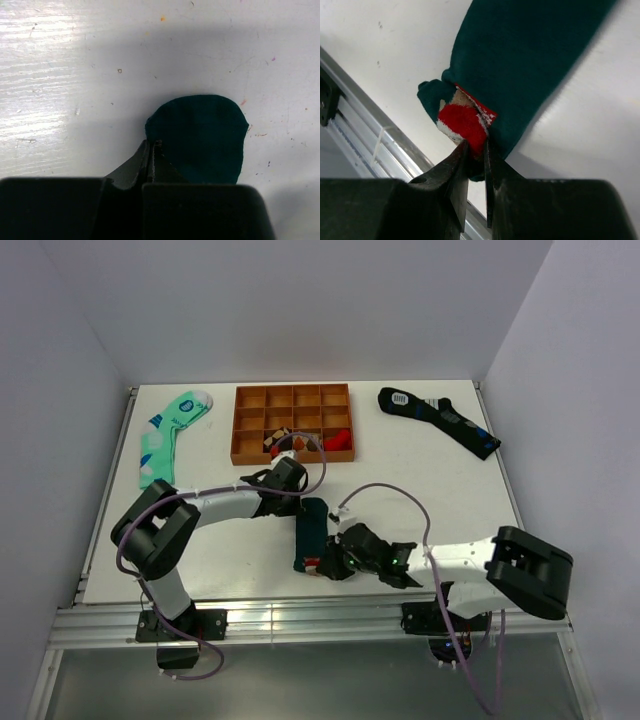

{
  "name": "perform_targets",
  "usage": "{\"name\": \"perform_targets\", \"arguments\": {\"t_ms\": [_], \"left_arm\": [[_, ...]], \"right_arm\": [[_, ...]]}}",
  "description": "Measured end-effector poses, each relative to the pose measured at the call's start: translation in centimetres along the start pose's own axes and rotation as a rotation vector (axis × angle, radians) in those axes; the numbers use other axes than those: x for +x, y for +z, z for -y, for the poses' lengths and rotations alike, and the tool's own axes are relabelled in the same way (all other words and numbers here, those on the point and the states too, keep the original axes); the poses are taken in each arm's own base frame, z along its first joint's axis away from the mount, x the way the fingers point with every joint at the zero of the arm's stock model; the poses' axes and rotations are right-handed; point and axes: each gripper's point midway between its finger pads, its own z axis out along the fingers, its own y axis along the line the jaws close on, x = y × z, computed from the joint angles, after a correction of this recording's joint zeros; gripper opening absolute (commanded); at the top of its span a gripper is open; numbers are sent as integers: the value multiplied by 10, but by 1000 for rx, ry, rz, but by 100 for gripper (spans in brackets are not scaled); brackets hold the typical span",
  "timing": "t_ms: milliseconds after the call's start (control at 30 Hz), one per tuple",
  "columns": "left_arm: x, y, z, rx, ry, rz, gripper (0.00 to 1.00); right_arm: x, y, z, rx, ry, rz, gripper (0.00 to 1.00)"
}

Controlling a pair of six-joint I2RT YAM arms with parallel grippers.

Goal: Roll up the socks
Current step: Roll the sock at the center of the board.

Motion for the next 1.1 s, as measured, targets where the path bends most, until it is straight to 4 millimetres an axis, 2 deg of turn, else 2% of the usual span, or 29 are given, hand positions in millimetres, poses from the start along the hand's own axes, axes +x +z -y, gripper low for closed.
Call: {"name": "perform_targets", "arguments": {"t_ms": [100,333,467,533,633,667,767,900,933,1100], "left_arm": [[-1,0,-1,-3,-6,3,0],[-2,1,-1,1,-26,11,0],[-1,-1,-2,28,-43,39,1],[0,-3,-5,37,-49,52,5],[4,-7,-11,40,-61,68,19],[5,-9,-12,40,-66,73,27],[8,-15,-15,38,-69,94,39],[14,-27,-12,37,-37,125,41],[14,-33,-8,45,-27,138,45],[17,-71,15,107,30,234,46]], "right_arm": [[4,9,-5,-42,7,-77,15],[3,9,-1,-129,116,-182,16],[-1,10,2,-154,182,-274,14],[-2,11,5,-161,212,-324,11],[-3,9,9,-171,249,-385,6],[-3,8,11,-171,261,-409,5],[-4,5,14,-163,290,-469,0],[-7,4,16,-124,307,-553,0],[-7,4,16,-114,309,-572,0],[-10,2,19,-63,322,-660,0]]}}
